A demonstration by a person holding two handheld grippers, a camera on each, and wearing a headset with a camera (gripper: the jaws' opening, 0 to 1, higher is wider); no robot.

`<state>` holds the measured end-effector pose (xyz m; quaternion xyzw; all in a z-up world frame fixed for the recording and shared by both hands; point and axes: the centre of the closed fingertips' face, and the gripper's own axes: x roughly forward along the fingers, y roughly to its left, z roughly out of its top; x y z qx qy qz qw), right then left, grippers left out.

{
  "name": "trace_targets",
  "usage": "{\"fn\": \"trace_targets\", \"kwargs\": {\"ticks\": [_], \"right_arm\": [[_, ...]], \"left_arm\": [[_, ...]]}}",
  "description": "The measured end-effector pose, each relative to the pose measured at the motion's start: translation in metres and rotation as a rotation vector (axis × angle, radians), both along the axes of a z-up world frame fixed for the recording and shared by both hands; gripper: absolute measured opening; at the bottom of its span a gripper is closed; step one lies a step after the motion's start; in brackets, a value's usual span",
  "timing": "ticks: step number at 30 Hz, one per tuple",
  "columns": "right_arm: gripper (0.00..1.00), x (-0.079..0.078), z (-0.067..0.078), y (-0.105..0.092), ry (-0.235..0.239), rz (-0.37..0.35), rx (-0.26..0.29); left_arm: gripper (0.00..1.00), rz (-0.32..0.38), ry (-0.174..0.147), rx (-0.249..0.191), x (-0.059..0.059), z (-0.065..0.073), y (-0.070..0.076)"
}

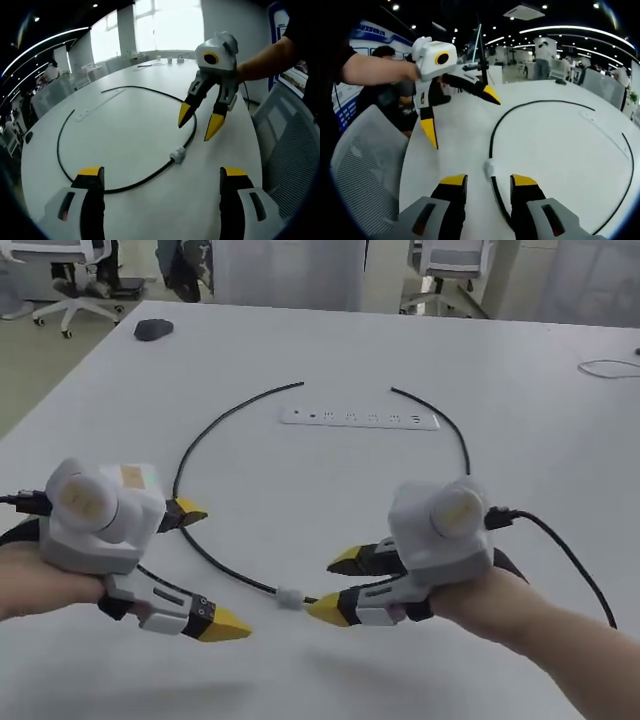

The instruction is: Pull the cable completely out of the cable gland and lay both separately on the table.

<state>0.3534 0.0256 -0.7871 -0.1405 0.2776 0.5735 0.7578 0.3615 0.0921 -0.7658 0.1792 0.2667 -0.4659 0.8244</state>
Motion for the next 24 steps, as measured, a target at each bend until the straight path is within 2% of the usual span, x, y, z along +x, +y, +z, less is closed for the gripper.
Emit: {"fn": "trace_targets", "kwargs": {"ticks": [4, 6, 8, 13, 15, 21, 22, 23, 24], "right_arm": [[0.26, 0.002, -0.009, 0.006, 0.010, -0.013, -0.009], [0.26, 0.003, -0.014, 0.009, 0.000, -0.015, -0.023], [0.26, 0.005, -0.016, 0.012, -0.005, -0.018, -0.023], [0.23, 0.006, -0.027, 0.016, 0.031, -0.031, -0.030], [0.22, 0.006, -0.030, 0.018, 0.023, -0.034, -0.031], [0.18, 0.009, -0.031, 0.020, 0.029, -0.047, -0.025], [0.16, 0.010, -0.032, 0.021, 0.026, -0.045, -0.020], [0.13, 0.012, -0.032, 0.020, 0.003, -0.051, -0.033], [0.12, 0.012, -0.033, 0.020, -0.013, -0.048, -0.038]], "left_arm": [[0.95, -0.005, 0.003, -0.014, -0.001, -0.003, -0.004], [0.97, -0.004, -0.005, -0.006, 0.000, -0.005, -0.005], [0.95, -0.008, 0.003, -0.015, -0.001, -0.006, -0.007], [0.95, -0.014, 0.014, -0.028, -0.003, -0.007, -0.011], [0.95, -0.011, 0.014, -0.045, -0.002, -0.006, -0.012], [0.94, -0.012, 0.019, -0.050, -0.002, -0.007, -0.013], [0.94, -0.011, 0.020, -0.056, -0.001, -0.007, -0.014], [0.95, -0.011, 0.017, -0.058, -0.001, -0.007, -0.014], [0.96, -0.016, 0.003, -0.049, 0.000, -0.006, -0.013]]}}
